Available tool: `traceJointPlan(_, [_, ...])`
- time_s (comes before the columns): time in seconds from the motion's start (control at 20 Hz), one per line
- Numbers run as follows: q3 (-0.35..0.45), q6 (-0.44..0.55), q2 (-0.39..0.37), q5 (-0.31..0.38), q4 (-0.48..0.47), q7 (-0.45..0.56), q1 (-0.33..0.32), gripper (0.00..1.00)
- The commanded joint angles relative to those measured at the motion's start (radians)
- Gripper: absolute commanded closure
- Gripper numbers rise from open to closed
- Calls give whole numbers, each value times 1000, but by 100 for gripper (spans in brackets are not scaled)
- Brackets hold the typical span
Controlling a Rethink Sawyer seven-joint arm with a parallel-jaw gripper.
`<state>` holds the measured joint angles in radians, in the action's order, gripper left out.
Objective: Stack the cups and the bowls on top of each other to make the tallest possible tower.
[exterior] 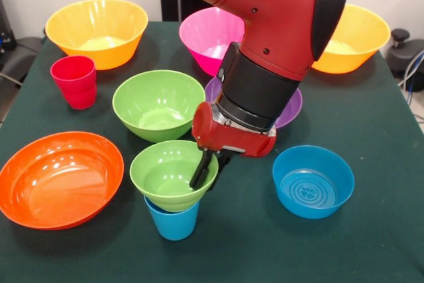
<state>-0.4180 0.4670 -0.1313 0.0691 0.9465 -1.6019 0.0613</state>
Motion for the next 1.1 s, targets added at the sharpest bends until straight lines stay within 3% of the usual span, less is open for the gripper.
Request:
traceJointPlan(0.05, [136,36,29,95,11,105,-33,100])
traceJointPlan(1.1, [141,141,35,71,-45,128,-32,100])
